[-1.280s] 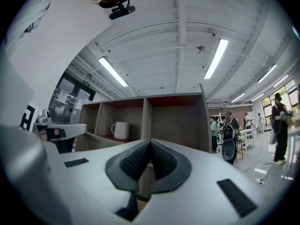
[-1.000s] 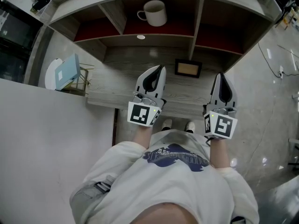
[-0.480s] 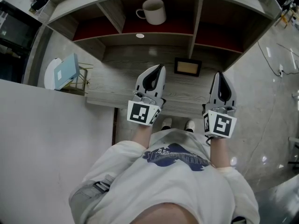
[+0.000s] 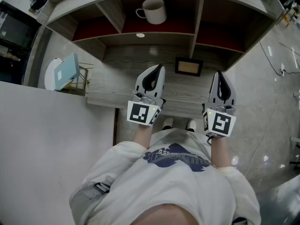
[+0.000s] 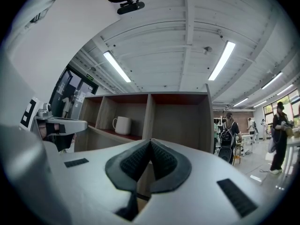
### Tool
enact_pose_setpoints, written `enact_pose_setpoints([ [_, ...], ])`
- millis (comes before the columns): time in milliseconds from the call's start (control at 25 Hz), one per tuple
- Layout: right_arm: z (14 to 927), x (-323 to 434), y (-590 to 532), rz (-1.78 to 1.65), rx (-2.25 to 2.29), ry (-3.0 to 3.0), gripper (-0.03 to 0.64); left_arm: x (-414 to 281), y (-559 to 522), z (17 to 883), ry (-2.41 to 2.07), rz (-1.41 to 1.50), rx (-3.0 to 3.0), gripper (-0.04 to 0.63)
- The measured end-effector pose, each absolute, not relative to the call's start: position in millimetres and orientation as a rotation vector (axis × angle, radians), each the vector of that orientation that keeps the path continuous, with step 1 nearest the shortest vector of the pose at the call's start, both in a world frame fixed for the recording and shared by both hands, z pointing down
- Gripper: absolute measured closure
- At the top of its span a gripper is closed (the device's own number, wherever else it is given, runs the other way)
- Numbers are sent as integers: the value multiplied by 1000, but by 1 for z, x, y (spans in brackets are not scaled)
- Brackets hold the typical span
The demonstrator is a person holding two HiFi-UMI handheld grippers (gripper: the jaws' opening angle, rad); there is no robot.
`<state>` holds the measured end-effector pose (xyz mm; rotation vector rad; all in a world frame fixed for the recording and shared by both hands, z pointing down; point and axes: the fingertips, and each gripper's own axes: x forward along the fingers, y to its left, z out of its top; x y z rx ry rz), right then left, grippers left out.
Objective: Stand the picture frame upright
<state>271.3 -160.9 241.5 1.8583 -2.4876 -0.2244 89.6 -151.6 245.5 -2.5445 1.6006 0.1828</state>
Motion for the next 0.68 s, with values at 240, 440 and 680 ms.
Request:
enact_pose_setpoints([
  [240,242,271,-166,-228,1859,-2476,620,86,-156,248,1612,182,-2549,589],
  [440,242,268,-169,-240,1860,-2465,620,81,-158,249,1622,186,-2542,589],
  [680,239,266,-171,-263,1849,-2471,620,77,-161,247,1632,187,-2534,589],
])
